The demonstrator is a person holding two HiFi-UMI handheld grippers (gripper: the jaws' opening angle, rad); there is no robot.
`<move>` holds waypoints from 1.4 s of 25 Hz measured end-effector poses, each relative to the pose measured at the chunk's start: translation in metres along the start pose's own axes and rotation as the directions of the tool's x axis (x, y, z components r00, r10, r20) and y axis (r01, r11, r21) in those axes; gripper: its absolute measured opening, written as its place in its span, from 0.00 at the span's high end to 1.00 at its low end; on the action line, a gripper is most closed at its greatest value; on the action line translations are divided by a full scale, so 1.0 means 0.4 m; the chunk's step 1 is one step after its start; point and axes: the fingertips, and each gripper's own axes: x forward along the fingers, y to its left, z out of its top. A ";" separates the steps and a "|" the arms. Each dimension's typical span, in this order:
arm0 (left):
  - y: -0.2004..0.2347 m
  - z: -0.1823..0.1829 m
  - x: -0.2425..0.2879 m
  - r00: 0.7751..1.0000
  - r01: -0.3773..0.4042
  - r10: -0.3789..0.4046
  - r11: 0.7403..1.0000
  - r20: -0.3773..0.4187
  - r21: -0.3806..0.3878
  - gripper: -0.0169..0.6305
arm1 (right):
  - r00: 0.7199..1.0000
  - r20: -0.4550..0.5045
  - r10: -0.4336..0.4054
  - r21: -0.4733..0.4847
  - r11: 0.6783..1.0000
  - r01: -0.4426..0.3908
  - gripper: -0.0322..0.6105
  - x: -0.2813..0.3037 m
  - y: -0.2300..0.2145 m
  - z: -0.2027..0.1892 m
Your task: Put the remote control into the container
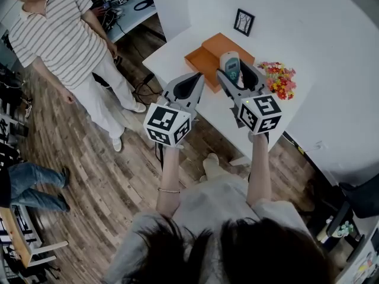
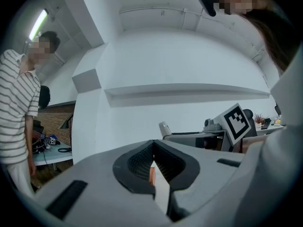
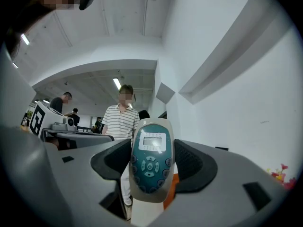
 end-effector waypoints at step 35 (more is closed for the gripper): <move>0.331 -0.189 0.288 0.989 0.064 -0.080 0.990 -0.122 -0.127 0.97 | 0.969 -0.248 -0.012 0.045 0.999 0.024 0.50 0.401 -0.205 -0.200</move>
